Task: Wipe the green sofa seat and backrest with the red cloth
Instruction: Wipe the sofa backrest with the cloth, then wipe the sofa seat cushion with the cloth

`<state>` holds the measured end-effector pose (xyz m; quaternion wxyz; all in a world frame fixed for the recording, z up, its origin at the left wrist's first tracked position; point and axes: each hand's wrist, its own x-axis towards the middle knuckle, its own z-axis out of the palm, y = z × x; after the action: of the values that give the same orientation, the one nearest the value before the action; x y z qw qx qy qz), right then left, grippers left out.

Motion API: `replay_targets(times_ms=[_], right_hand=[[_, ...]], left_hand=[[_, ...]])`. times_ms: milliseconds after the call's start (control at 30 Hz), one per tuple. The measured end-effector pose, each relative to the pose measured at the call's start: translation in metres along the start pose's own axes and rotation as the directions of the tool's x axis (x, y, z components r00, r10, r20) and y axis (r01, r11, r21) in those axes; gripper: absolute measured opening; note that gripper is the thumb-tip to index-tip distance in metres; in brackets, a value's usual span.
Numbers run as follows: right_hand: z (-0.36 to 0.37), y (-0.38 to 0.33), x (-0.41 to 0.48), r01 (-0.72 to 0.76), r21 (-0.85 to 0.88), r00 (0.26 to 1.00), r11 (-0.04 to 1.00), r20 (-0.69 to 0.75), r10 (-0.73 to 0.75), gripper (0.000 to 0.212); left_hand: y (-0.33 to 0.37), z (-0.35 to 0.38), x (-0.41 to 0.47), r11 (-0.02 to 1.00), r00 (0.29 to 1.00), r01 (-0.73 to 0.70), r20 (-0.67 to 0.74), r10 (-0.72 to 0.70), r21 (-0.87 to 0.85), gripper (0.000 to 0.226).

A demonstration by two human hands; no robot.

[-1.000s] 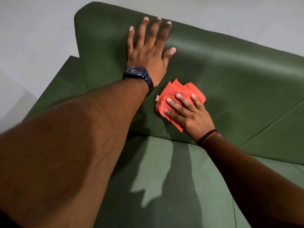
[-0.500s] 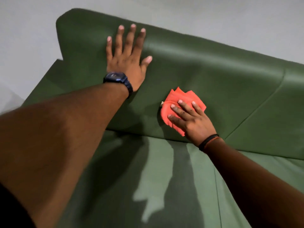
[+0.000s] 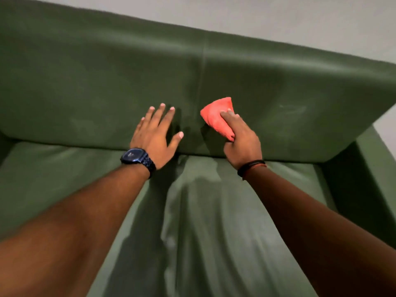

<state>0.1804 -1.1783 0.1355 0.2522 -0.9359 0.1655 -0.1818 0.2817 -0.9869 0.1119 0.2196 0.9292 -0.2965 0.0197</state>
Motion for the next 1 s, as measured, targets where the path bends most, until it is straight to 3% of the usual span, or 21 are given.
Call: replay_targets(times_ms=[167, 367, 633, 733, 867, 1000], right_hand=[[-0.018, 0.093, -0.080, -0.101, 0.037, 0.994, 0.994, 0.047, 0.099, 0.060], [-0.011, 0.183, -0.152, -0.209, -0.036, 0.970, 0.977, 0.115, 0.212, 0.066], [0.006, 0.242, -0.222, -0.225, -0.187, 0.947, 0.956, 0.190, 0.260, 0.064], [0.003, 0.251, -0.236, -0.305, -0.144, 0.947, 0.942, 0.057, 0.315, 0.070], [-0.018, 0.267, -0.246, -0.446, -0.022, 0.873, 0.895, -0.231, 0.430, 0.071], [-0.040, 0.281, -0.262, -0.539, -0.020, 0.807, 0.842, -0.299, 0.509, 0.071]], left_hand=[[0.072, 0.071, -0.072, 0.999, 0.981, -0.031, 0.189, 0.037, -0.035, 0.062], [0.097, 0.158, -0.151, 0.999, 0.916, 0.018, 0.400, -0.035, 0.046, 0.059], [0.093, 0.222, -0.202, 0.976, 0.875, 0.116, 0.447, -0.189, 0.186, 0.059], [0.095, 0.229, -0.209, 0.976, 0.889, 0.125, 0.416, -0.190, 0.179, 0.061], [0.095, 0.232, -0.212, 0.975, 0.894, 0.124, 0.406, -0.191, 0.187, 0.064], [0.098, 0.231, -0.212, 0.968, 0.878, 0.160, 0.421, -0.229, 0.193, 0.064]])
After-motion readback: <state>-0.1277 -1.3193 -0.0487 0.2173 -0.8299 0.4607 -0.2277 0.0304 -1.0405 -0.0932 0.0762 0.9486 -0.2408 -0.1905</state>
